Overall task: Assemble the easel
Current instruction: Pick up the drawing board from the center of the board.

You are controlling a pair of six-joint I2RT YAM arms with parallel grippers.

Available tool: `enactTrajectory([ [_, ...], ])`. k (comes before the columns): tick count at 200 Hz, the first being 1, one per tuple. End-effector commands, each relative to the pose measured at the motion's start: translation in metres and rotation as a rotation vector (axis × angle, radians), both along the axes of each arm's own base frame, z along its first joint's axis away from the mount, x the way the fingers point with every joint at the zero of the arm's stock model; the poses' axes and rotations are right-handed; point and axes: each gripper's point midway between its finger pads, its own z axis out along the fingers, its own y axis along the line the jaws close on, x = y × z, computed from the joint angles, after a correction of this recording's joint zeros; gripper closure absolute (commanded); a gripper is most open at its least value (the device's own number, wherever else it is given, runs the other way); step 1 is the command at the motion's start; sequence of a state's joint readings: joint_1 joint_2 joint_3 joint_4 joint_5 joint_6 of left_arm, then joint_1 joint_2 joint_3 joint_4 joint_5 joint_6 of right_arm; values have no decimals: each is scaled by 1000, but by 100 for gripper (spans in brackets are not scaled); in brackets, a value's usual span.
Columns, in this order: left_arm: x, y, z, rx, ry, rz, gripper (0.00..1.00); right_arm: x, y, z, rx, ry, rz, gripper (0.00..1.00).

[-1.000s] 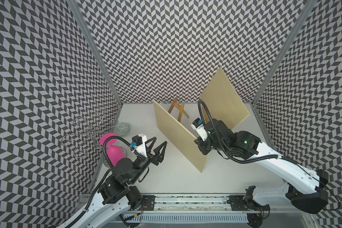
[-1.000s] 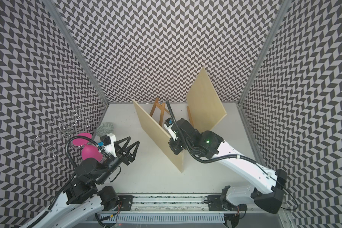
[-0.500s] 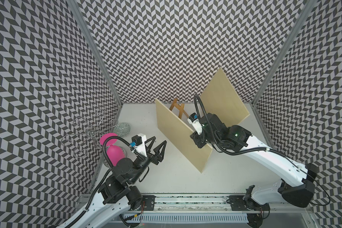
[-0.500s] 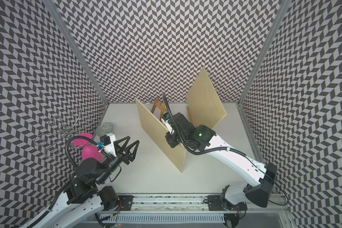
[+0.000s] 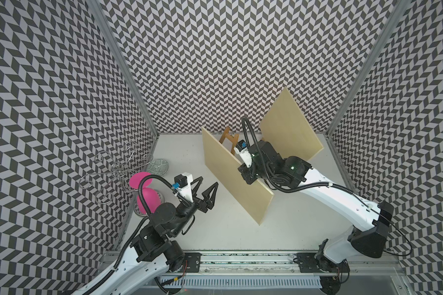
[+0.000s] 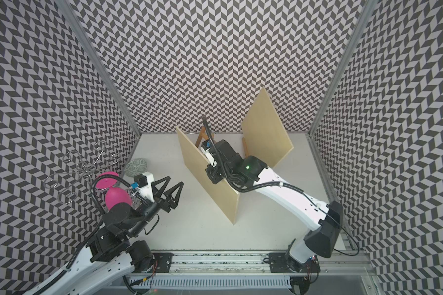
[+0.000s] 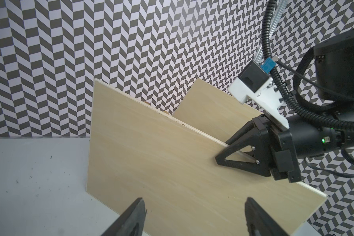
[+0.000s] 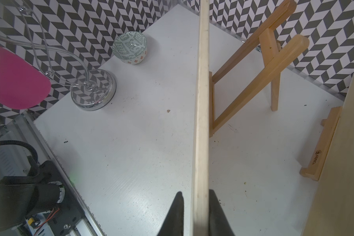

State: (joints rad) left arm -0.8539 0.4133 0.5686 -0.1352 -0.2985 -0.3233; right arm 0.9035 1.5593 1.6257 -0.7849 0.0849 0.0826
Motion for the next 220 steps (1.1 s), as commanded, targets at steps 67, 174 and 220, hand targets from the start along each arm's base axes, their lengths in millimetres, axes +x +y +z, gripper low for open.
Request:
enactTrajectory([
  [67,1,-1,7,15,-10,1,17,8,17,3,13,-26,22,90],
  [174,0,3,34,0,-46,12,16,4,12,117,377,-143,-48,100],
  [220,9,-6,29,37,-25,19,16,4,10,163,472,-215,-34,100],
])
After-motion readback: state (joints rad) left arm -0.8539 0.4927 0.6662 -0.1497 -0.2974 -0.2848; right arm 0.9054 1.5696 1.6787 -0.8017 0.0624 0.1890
